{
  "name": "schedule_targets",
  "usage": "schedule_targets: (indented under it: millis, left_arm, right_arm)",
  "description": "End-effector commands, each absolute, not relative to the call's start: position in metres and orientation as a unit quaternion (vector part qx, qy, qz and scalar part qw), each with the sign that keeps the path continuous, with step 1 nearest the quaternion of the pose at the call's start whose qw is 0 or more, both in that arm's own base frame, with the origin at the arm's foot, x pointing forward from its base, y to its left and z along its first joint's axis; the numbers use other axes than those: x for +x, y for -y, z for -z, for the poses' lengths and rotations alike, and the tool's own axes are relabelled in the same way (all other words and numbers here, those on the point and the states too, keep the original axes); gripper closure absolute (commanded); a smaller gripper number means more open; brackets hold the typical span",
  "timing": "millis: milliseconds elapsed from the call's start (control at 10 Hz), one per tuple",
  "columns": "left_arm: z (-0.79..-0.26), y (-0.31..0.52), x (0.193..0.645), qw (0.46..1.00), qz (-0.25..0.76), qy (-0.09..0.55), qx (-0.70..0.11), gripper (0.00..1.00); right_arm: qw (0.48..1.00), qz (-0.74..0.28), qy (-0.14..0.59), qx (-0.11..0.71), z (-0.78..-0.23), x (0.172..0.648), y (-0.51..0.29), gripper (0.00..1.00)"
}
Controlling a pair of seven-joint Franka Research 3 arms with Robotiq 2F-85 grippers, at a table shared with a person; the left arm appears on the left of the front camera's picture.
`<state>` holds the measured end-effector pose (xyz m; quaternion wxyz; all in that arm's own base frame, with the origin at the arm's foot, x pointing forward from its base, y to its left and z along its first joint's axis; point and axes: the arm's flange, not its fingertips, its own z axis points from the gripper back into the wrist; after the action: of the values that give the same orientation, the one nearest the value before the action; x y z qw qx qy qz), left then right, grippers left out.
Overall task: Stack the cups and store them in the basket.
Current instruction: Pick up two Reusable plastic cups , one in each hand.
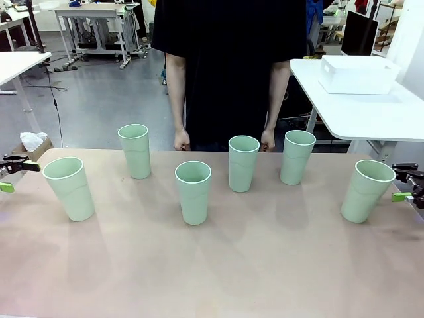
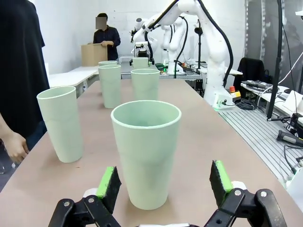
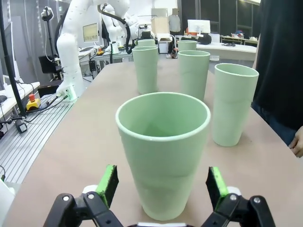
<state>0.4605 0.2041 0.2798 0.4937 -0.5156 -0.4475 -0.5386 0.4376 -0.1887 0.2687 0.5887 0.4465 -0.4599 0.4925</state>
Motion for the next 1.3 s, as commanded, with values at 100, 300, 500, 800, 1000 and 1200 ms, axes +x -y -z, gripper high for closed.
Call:
schedule_targets:
  millis: [100,300,500,800,1000,1200]
  left_arm:
    - [-0.269,-0.2,0.472,0.487,0.558,0.462,-0.487,0.0]
    - [-0.259,-0.201,0.476,0.488,0.564,0.466,-0.476,0.0]
    - [-0.248,-0.198,0.48,0.489,0.562,0.468,-0.475,0.0]
    - [-0.235,-0.191,0.484,0.488,0.565,0.467,-0.474,0.0]
    - [-0.231,-0.189,0.484,0.488,0.56,0.468,-0.479,0.0]
    - [-0.224,-0.183,0.487,0.479,0.564,0.468,-0.483,0.0]
  right_arm:
    - [0.577,-0.502,0.475,0.435,-0.256,0.451,0.183,0.0]
    - [0.574,-0.507,0.47,0.439,-0.248,0.456,0.183,0.0]
    - [0.568,-0.515,0.464,0.444,-0.239,0.458,0.182,0.0]
    - [0.557,-0.525,0.458,0.451,-0.228,0.461,0.182,0.0]
    - [0.555,-0.527,0.453,0.457,-0.223,0.462,0.179,0.0]
    - [0.553,-0.527,0.452,0.461,-0.222,0.463,0.18,0.0]
